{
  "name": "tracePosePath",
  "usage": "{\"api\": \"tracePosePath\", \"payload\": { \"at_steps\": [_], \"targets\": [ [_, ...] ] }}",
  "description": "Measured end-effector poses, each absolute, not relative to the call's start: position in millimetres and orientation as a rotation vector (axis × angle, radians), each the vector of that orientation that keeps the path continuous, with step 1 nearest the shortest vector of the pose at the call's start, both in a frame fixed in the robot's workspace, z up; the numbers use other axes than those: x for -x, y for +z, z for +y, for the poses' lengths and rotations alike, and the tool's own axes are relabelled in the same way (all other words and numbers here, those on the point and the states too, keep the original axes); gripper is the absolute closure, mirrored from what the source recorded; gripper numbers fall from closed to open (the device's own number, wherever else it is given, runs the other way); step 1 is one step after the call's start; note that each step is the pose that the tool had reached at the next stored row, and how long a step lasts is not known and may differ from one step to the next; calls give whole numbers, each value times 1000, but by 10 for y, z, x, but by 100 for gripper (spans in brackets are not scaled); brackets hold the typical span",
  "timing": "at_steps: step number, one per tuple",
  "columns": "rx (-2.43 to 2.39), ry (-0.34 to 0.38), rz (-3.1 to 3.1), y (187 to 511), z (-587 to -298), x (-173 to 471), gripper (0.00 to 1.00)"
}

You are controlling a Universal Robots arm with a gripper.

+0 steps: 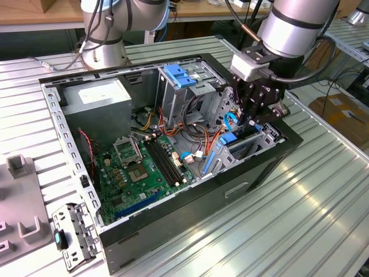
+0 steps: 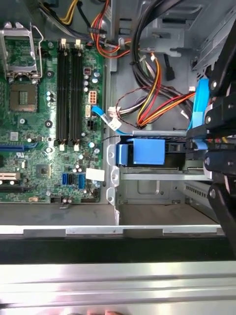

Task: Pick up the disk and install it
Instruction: 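Insert the second disk wire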

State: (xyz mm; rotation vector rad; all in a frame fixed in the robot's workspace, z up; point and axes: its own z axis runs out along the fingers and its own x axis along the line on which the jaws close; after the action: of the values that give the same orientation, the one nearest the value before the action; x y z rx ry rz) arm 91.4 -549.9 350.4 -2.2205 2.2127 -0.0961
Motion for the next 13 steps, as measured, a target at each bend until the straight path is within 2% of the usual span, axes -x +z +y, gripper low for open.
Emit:
{"api": "tracePosePath", "payload": {
  "at_steps": [8, 9, 13],
  "targets": [
    [2221, -96, 2213, 3608, -5498, -914, 78],
    [2221, -96, 2213, 3608, -5498, -914, 89],
    [2221, -96, 2213, 3608, -5498, -914, 89]
  ]
}}
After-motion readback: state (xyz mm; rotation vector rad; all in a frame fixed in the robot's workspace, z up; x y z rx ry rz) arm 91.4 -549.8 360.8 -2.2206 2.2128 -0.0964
